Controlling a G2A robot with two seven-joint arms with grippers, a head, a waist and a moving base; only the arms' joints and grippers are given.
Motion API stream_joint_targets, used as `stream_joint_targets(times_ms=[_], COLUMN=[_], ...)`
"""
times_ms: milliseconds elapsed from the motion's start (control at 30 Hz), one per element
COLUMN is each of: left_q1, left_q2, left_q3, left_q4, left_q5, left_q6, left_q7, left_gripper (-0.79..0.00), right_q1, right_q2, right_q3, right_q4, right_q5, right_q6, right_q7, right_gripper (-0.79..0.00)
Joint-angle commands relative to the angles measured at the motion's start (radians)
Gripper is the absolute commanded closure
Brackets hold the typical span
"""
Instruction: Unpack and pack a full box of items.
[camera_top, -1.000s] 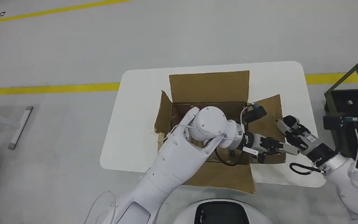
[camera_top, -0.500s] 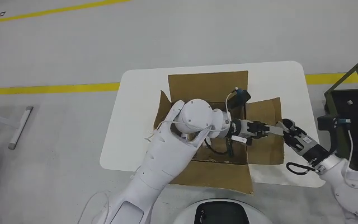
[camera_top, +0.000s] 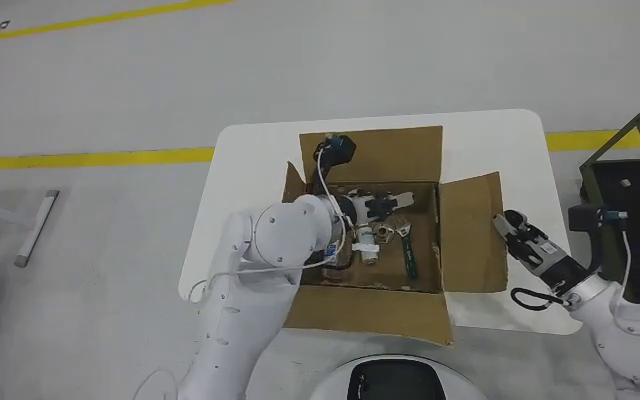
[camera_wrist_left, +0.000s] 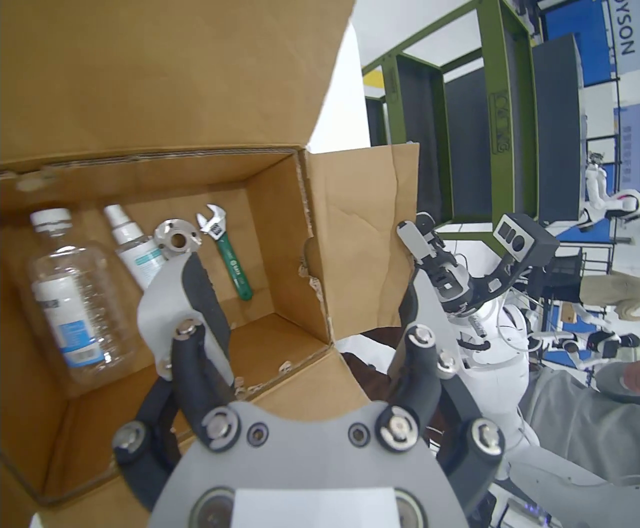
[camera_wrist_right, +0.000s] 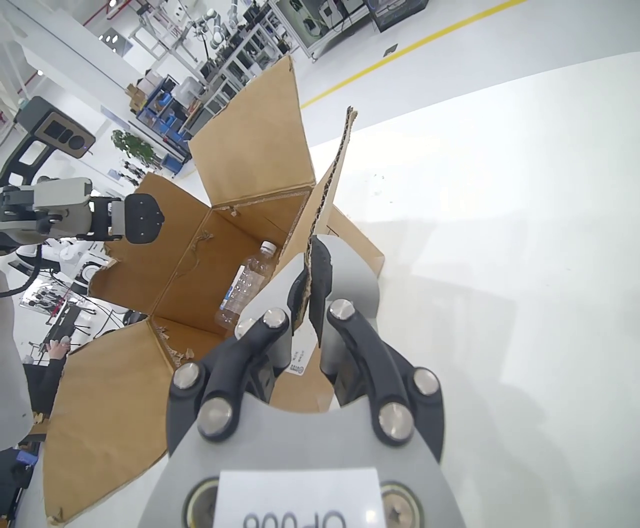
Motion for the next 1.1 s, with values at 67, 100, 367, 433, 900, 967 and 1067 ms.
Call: stream_joint_targets(times_ms=[67,100,367,433,900,967,1067], left_q1=[0.034,0.043,0.074,0.074,0.058,0.058,0.056], left_q2=[0.019,0.023,0.041,0.042,0.046,0.045,0.043], left_q3=[-0.054,-0.063,-0.091,-0.096,-0.09,-0.087,-0.08], left_q4=[-0.046,-0.048,-0.045,-0.047,0.018,0.023,0.027], left_q5=[0.113,0.14,0.316,0.341,0.54,0.56,0.582], left_q6=[0.013,0.021,0.048,0.056,0.096,0.096,0.093], left_q7=[-0.021,-0.013,-0.011,-0.003,0.024,0.025,0.032], left_gripper=[0.0,0.0,0.0,0.0,0.0,0.0,0.0], right_q1=[0.007,0.009,0.018,0.017,0.011,0.01,0.007], right_q2=[0.0,0.0,0.0,0.0,-0.003,-0.004,-0.005], right_q3=[-0.007,-0.01,-0.013,-0.012,-0.018,-0.018,-0.015], right_q4=[0.009,0.011,0.023,0.026,0.059,0.061,0.063], right_q5=[-0.001,-0.001,-0.01,-0.01,-0.004,-0.002,0.001], right_q6=[-0.001,-0.002,0.0,0.0,0.014,0.019,0.023], right_q7=[0.001,0.002,-0.001,-0.005,-0.049,-0.059,-0.07], right_gripper=[0.0,0.0,0.0,0.0,0.0,0.0,0.0])
